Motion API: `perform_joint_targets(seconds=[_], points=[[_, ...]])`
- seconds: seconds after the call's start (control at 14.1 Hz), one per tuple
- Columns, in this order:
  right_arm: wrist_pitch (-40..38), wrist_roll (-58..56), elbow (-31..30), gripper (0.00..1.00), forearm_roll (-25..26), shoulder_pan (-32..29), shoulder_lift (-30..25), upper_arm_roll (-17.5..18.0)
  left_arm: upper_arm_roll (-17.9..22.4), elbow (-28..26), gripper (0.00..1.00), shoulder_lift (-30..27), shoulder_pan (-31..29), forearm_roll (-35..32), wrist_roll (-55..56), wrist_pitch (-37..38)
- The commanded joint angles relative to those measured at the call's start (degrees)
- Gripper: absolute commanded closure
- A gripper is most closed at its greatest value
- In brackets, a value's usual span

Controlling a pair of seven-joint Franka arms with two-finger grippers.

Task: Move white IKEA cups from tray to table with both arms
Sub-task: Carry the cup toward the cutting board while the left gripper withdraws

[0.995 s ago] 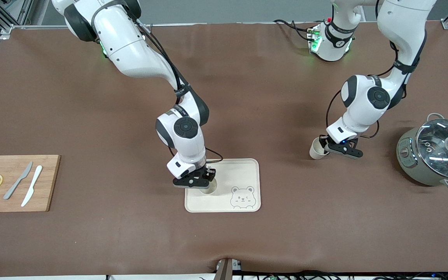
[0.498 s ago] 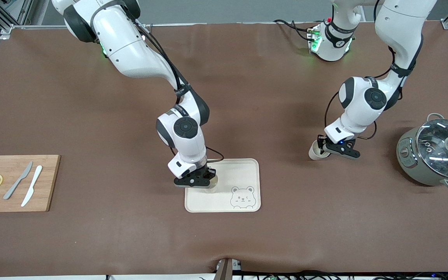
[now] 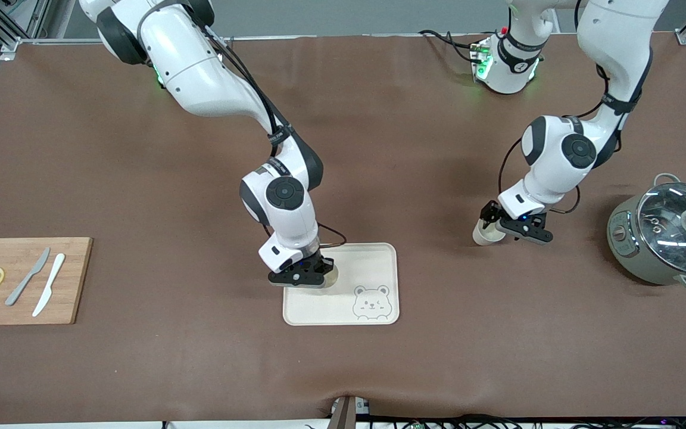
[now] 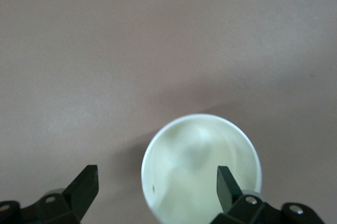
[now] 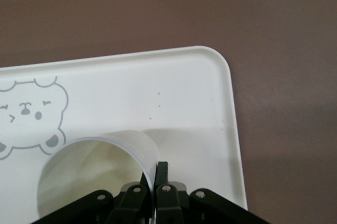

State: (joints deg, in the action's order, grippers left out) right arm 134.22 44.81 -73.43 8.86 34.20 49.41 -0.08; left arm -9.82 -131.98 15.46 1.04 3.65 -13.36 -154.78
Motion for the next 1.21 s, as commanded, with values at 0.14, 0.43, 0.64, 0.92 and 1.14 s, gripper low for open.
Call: perform_joint_targets(seconds=[0.14, 0.43, 0.64, 0.92, 1.14], points=[[-16.68, -8.30, -0.05, 1.00, -5.23, -3.87, -11.94, 1.75, -0.37, 15.04, 0.00, -3.87, -1.38, 1.10, -0.53, 26.06], [-30.31, -25.34, -0.40, 1.00, -10.36, -12.74, -19.95, 1.58, 0.15, 30.08, 0.00, 1.31, -3.76, -0.31, -0.71, 33.14], [-35.60, -38.51, -0.49, 1.00, -10.36, -20.38, -23.12, 1.40, 0.42, 40.80, 0.00, 8.95, -3.32, -1.79, 7.34, 33.93], [-35.44, -55.42, -1.36, 1.00, -10.27, -29.44, -23.22, 1.31, 0.42, 50.14, 0.00, 17.83, 1.50, -10.14, 23.43, 34.02], [-30.01, -60.45, -4.43, 1.00, -10.53, -32.79, -22.43, 1.40, 1.03, 54.89, 0.00, 23.46, 5.80, -13.04, 31.79, 34.02]])
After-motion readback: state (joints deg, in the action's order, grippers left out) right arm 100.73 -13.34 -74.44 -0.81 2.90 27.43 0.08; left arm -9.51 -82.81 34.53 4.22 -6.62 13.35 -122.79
